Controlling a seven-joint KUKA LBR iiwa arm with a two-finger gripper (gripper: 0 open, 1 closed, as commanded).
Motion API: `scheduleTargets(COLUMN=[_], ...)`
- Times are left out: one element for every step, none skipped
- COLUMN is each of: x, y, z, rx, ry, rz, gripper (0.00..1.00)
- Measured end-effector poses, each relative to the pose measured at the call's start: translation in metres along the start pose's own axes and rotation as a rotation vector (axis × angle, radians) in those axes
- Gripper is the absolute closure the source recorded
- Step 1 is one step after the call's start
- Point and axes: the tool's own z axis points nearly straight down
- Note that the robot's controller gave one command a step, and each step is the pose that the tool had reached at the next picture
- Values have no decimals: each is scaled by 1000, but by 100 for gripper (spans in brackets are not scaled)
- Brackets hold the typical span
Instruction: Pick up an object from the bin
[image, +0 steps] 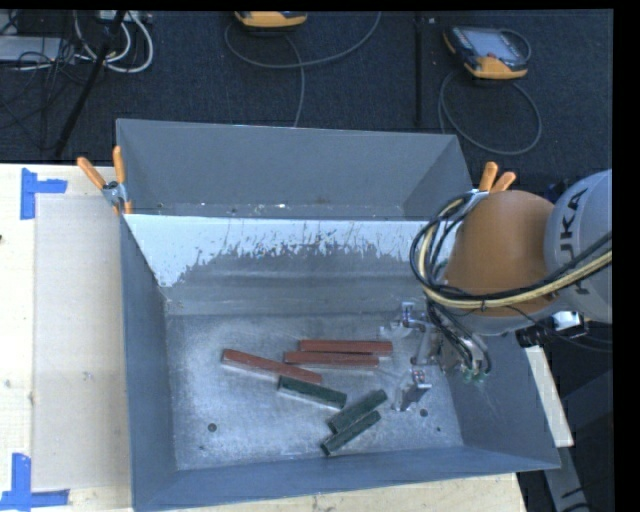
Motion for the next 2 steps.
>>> scheduleTargets(x=[0, -11], y=[-18, 26], z=[21, 72], rx=[4, 7], ry=[6, -42], rz=[24, -156], gripper=[0, 100])
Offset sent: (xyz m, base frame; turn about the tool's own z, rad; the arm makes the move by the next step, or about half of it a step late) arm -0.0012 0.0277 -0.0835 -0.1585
